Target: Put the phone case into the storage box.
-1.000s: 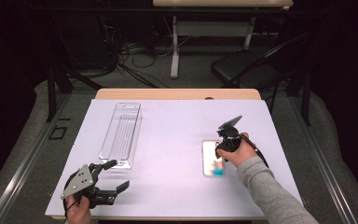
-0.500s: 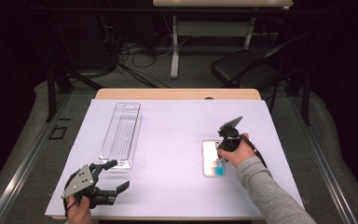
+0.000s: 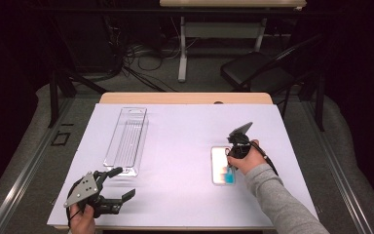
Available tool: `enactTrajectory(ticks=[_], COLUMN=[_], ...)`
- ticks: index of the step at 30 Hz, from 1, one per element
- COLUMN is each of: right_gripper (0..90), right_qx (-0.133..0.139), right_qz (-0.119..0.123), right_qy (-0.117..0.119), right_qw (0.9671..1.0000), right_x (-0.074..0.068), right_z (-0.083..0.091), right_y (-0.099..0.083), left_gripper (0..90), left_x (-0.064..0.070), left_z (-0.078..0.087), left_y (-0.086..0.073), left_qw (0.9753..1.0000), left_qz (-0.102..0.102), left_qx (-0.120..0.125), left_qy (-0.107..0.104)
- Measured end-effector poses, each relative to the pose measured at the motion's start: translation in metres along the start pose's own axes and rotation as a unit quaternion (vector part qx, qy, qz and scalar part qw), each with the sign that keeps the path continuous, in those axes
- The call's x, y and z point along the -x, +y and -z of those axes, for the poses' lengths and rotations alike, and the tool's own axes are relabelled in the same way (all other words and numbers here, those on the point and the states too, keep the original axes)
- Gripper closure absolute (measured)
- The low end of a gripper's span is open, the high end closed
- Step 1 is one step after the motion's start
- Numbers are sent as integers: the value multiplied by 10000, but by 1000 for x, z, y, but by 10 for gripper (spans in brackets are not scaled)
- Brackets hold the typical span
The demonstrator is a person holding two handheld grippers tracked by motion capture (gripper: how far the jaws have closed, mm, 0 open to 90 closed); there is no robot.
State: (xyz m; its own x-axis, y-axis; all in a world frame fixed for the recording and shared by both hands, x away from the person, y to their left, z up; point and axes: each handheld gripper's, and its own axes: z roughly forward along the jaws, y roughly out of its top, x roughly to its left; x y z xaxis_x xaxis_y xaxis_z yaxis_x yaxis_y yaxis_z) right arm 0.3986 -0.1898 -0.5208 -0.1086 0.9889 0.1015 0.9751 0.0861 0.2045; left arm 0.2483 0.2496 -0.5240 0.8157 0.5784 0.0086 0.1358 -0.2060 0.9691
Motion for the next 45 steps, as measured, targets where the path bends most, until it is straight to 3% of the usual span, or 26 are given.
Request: enactTrajectory(ticks=[5, 8, 16, 18, 21, 23, 25, 29, 31, 45], right_gripper=[780, 795, 801, 801, 801, 802, 804, 814, 825, 862], right_qx=[33, -118, -166, -38, -213, -286, -174, -399, -262, -264], right_qz=[-62, -49, -176, -195, -278, -357, -453, -520, -593, -522], right_qy=[20, -53, -39, 96, 18, 59, 181, 157, 142, 62], right_qw=[10000, 9999, 9997, 9998, 9994, 9989, 9987, 9977, 9978, 9983], right_x=[1, 2, 2, 3, 3, 4, 5, 6, 5, 8], right_z=[-2, -1, -4, -6, -4, -5, -6, -4, -6, -5], right_y=[0, 1, 1, 0, 2, 2, 1, 3, 3, 2], left_gripper=[155, 155, 155, 155, 155, 155, 155, 155, 155, 155], left_x=[0, 0, 0, 0, 0, 0, 0, 0, 0, 0], left_z=[0, 0, 0, 0, 0, 0, 0, 0, 0, 0], left_y=[0, 0, 0, 0, 0, 0, 0, 0, 0, -1], left_qw=[10000, 10000, 10000, 10000, 10000, 10000, 10000, 10000, 10000, 10000], left_qz=[-4, -5, -6, -7, -5, -11, -7, -17, -13, -8], left_qx=[-8, -17, -25, -25, -35, -32, -39, -31, -51, -54], left_qy=[-3, 0, -7, -5, -5, 10, 8, -16, 1, -4])
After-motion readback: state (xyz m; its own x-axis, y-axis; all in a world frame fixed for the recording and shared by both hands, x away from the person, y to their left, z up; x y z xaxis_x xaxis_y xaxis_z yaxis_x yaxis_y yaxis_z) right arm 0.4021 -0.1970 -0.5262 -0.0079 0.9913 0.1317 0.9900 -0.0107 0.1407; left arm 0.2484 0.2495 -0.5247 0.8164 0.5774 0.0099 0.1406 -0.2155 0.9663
